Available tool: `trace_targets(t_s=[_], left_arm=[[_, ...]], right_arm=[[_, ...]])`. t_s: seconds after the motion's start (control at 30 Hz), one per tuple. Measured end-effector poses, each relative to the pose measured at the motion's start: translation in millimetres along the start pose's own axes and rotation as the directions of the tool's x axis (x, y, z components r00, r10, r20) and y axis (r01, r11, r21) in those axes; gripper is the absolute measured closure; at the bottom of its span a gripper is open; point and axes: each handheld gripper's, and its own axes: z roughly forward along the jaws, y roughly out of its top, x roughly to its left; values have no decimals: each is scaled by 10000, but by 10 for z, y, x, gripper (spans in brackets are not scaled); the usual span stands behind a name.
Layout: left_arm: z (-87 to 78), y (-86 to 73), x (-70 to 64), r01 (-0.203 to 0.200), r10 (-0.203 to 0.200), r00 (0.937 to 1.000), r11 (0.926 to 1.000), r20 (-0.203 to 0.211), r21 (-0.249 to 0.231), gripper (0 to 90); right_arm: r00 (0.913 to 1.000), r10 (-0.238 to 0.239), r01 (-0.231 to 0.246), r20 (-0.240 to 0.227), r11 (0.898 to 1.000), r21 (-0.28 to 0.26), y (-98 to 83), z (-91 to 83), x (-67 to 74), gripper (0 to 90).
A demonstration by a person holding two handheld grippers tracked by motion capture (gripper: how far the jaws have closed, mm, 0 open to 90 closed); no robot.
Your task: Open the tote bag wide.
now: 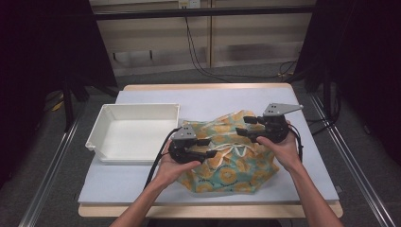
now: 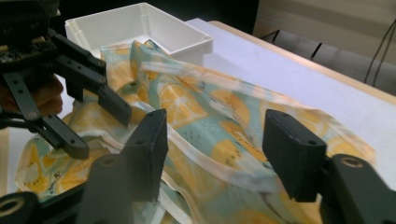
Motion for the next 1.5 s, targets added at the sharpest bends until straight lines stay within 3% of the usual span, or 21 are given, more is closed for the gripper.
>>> trace_targets(t_s=[0.17, 0.3, 0.4, 0.57, 0.7, 0.87, 0.93, 1.13, 1.37, 1.5], left_arm=[[57, -70, 2, 112, -109, 9999, 9997, -125, 201, 623], [47, -71, 4, -15, 21, 9997, 9996, -229, 267, 754], [49, -71, 5, -70, 72, 9999, 9995, -84, 297, 854], [7, -22, -68, -169, 171, 9995, 9998, 263, -67, 893], [-37, 35, -210, -460, 480, 9965, 9985, 690, -297, 896], [-43, 34, -354, -621, 652, 9916, 9976, 1114, -308, 897], [-55, 26, -443, -835, 869, 9872, 9960, 1339, -313, 897], [-53, -32, -675, -1241, 1230, 9734, 9922, 1933, -63, 898], [-130, -128, -899, -1861, 1756, 9538, 9823, 2438, 204, 899], [-184, -199, -985, -1869, 1777, 9440, 9824, 2782, 67, 899]], right_arm=[[9994, -312, 320, -179, 9984, 464, -5, 170, 60, 372], [9987, -491, 504, -165, 9943, 939, -44, 270, 63, 354], [9985, -482, 509, -245, 9911, 1230, -80, 317, 44, 352], [9973, -682, 719, -287, 9852, 1557, -106, 388, 45, 393], [9974, -667, 705, -274, 9815, 1781, -135, 433, 27, 500], [9964, -255, 377, -814, 9878, 1513, -130, 416, -23, 822], [9966, -84, 196, -814, 9901, 1387, -122, 398, -61, 867], [9956, 634, -556, -692, 9924, 1100, -128, 352, -237, 889], [9933, 981, -912, -614, 9902, 1061, -137, 350, -362, 895], [9936, 1017, -958, -500, 9894, 1092, -96, 376, -413, 896]])
